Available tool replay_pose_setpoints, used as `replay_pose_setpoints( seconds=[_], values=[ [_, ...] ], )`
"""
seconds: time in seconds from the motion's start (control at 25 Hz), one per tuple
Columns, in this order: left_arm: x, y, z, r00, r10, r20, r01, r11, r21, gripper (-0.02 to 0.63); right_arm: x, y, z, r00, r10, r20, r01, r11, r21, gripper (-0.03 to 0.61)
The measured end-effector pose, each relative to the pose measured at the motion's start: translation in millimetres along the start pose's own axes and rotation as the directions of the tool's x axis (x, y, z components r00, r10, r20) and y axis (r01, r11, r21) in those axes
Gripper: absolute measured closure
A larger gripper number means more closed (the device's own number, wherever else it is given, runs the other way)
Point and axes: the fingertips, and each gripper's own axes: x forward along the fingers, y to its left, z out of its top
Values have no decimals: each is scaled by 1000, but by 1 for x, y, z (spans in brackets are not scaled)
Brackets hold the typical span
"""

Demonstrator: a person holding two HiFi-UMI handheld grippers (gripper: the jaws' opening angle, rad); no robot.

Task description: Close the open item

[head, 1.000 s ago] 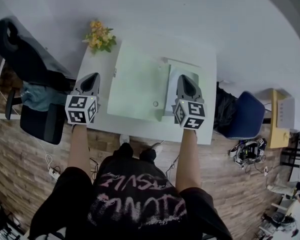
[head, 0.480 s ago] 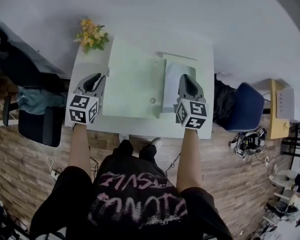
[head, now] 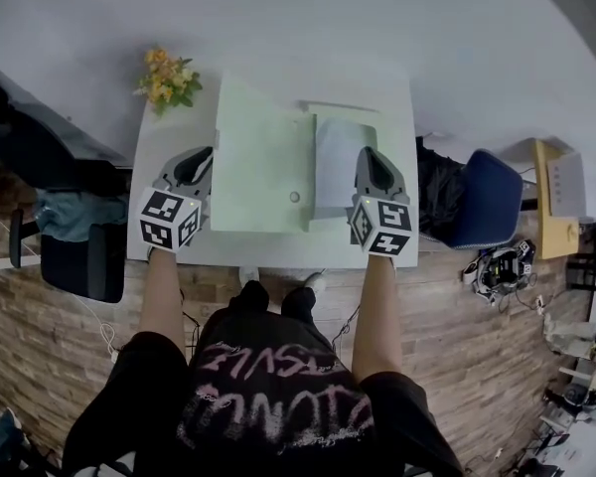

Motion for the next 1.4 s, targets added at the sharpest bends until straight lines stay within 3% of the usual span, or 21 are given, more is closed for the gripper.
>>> replay_pose_setpoints(
  seconds=[0.4,0.84,1.4],
  values=[
    [33,-57,29,995,-100,10,99,992,81,540,-40,-54,-12,996,-88,10,88,995,46,569],
    [83,-133,52,977,-211,-33,213,961,176,541,-86,-118,-35,983,-182,5,181,979,96,569],
    [161,-241,62,923,-371,-97,384,886,262,541,-147,-193,-73,954,-299,-34,301,943,144,569]
  ],
)
